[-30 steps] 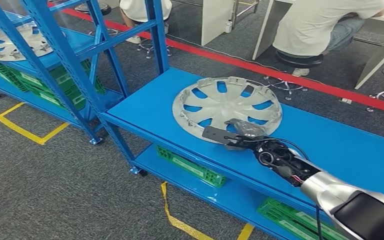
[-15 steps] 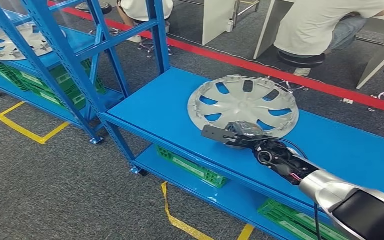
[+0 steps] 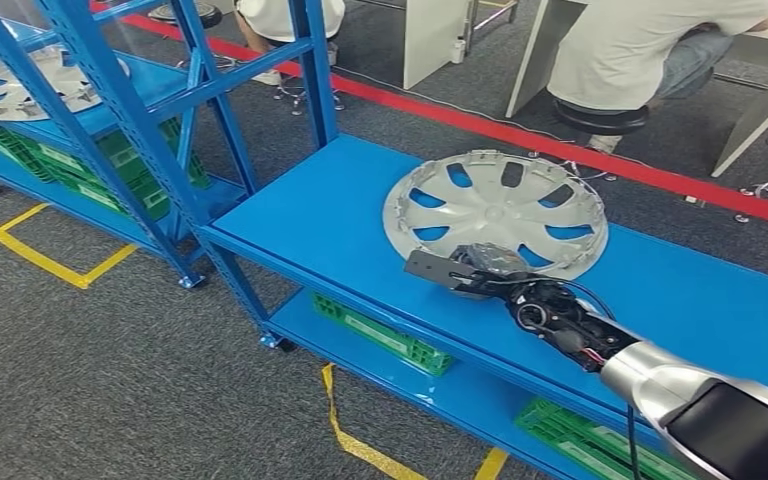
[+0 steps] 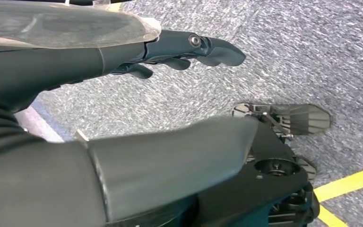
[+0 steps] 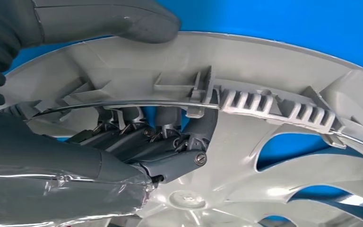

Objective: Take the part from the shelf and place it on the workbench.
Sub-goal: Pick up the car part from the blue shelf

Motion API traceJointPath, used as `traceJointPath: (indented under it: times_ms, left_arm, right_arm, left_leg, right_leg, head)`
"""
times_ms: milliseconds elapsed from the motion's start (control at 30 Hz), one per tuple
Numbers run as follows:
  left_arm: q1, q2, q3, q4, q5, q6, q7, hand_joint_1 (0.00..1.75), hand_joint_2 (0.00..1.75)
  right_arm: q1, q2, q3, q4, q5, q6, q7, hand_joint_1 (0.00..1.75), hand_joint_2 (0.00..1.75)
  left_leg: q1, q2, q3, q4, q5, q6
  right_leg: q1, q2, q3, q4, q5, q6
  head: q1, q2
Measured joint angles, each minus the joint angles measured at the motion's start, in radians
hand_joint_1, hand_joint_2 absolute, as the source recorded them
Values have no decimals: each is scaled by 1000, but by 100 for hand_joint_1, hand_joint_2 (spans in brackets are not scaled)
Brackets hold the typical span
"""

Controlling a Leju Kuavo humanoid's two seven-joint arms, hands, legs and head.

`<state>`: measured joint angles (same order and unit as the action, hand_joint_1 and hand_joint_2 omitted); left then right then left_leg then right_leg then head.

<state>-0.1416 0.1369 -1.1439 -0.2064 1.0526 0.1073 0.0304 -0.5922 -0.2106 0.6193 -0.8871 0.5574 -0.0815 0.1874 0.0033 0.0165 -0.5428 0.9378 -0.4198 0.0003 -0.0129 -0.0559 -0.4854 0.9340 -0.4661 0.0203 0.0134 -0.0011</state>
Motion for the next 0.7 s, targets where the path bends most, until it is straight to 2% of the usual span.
traceJointPath:
  times_ms: [267,700]
  left_arm:
    - [5,1,4,0,5,-4,-17,0,175]
    - [13,7,15,0,21,12,-39,0,175]
  right_arm:
    - [26,0,3,-87,-49,3,-34,173,175]
    - [87,0,28,-319,-84,33,-18,173,175]
  left_leg:
    - [0,1,-1,0,-1,-1]
    - [2,1,-4,-1,-1,-1]
  right_leg:
    - [0,1,0,0,0,0]
    - [3,1,-4,1,0,0]
  head:
    - [0,0]
    - [-2,0]
